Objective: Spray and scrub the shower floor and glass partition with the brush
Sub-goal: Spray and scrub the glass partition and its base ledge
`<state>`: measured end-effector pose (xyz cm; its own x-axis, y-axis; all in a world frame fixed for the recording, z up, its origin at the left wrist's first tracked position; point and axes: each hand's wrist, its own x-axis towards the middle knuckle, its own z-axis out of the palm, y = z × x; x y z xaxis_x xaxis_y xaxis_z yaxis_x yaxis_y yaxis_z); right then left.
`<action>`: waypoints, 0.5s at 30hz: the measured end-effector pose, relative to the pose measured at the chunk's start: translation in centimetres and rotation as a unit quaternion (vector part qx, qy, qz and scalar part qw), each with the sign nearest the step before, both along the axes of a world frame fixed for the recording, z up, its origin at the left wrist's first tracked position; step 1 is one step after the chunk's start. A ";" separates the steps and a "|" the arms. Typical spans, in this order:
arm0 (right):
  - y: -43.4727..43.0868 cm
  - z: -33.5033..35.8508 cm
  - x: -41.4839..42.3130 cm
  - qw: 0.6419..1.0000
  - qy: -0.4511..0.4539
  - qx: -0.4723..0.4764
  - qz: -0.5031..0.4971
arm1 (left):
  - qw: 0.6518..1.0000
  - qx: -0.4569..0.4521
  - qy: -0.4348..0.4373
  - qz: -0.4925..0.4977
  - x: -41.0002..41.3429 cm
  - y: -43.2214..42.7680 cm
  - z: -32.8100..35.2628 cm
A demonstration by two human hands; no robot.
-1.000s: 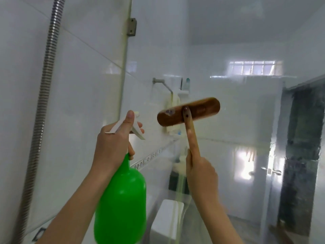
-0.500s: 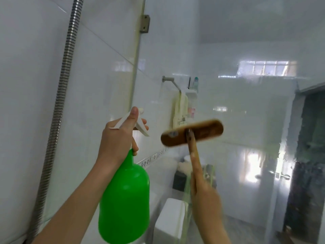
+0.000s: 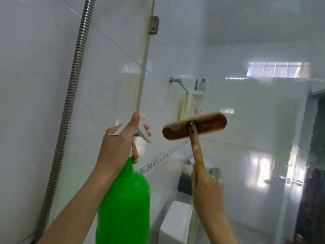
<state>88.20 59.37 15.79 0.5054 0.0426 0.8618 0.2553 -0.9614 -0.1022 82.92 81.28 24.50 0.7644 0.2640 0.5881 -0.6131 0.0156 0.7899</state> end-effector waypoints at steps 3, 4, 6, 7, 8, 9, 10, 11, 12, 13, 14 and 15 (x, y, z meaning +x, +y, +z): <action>2.2 8.8 2.6 0.997 -0.071 0.000 -0.006 | 1.000 -0.008 0.000 -0.001 -0.2 0.4 0.1; 2.6 11.3 3.1 0.997 -0.081 0.007 0.001 | 1.000 -0.002 -0.001 0.007 0.0 0.4 0.2; 2.6 12.9 3.3 0.996 -0.086 0.007 0.010 | 1.000 0.003 -0.004 0.014 0.2 0.3 0.3; 2.2 11.3 3.0 0.997 -0.070 0.018 0.025 | 1.000 0.001 -0.007 0.014 0.3 0.3 0.3; 1.5 8.1 2.2 0.999 -0.031 0.023 0.036 | 1.000 -0.001 -0.009 0.011 0.4 0.3 0.3; 0.7 3.9 1.6 0.999 -0.002 0.009 0.039 | 1.000 -0.002 -0.010 0.010 0.5 0.5 0.2; 0.0 -0.6 1.0 0.999 -0.011 -0.014 0.031 | 1.000 0.001 -0.010 0.009 0.6 0.7 0.0; -1.0 -3.7 0.9 0.999 -0.028 -0.033 -0.016 | 1.000 0.003 -0.008 0.007 0.6 0.9 -0.3; -1.9 -5.4 1.5 0.998 -0.025 -0.049 -0.042 | 1.000 0.003 -0.004 0.005 0.6 1.1 -0.4; -2.3 -5.7 2.3 0.998 -0.013 -0.038 -0.038 | 1.000 0.005 0.000 0.005 0.7 1.4 -0.5; -1.5 -4.0 2.2 1.000 0.026 -0.007 -0.006 | 1.000 0.009 0.006 0.007 0.8 1.5 -0.6; -0.4 -1.5 2.2 0.999 0.027 -0.007 0.028 | 1.000 0.012 0.009 0.009 0.9 1.7 -0.6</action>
